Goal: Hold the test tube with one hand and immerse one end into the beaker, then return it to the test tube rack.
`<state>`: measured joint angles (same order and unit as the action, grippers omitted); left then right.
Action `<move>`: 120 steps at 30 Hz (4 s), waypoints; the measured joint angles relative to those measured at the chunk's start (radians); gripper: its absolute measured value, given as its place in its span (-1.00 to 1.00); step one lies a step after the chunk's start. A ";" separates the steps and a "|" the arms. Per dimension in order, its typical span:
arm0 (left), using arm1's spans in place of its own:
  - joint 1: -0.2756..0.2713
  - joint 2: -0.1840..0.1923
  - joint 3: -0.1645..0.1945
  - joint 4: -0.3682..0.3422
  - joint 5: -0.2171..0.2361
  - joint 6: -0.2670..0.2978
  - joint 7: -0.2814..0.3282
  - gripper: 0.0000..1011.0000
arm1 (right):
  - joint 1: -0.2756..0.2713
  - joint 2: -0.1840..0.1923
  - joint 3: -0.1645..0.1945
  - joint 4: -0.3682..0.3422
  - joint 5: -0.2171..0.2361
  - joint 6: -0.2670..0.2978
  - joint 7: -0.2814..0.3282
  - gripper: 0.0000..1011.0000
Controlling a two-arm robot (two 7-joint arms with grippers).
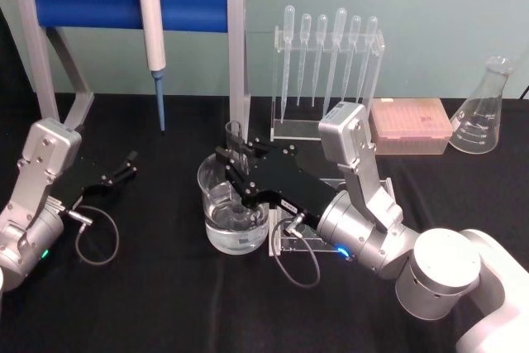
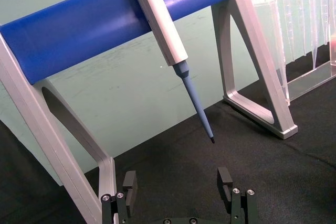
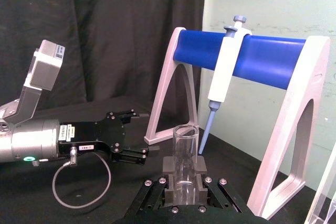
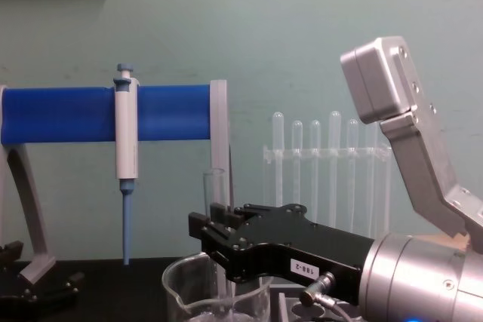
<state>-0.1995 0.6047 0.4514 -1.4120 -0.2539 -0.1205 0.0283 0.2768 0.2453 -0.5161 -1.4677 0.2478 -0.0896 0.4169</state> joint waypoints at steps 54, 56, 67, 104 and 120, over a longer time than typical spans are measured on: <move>0.000 0.000 0.000 0.000 0.000 0.000 0.000 0.98 | 0.000 0.000 0.000 0.000 0.000 0.000 0.000 -0.55; 0.000 0.000 0.000 0.000 0.000 0.000 0.000 0.98 | 0.000 0.000 0.000 0.000 0.000 0.000 0.000 -0.55; 0.000 0.000 0.000 0.000 0.000 0.000 0.000 0.98 | 0.000 0.000 0.000 0.000 0.000 0.000 0.000 -0.55; 0.000 0.000 0.000 0.000 0.000 0.000 0.000 0.98 | -0.023 0.045 0.080 -0.287 0.075 0.121 -0.028 -0.55; 0.000 0.000 0.000 0.000 0.000 0.000 0.000 0.98 | -0.177 0.177 0.198 -0.427 0.068 0.126 -0.085 -0.55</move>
<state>-0.1995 0.6047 0.4513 -1.4120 -0.2539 -0.1205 0.0283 0.1000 0.4225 -0.3186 -1.8943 0.3155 0.0359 0.3322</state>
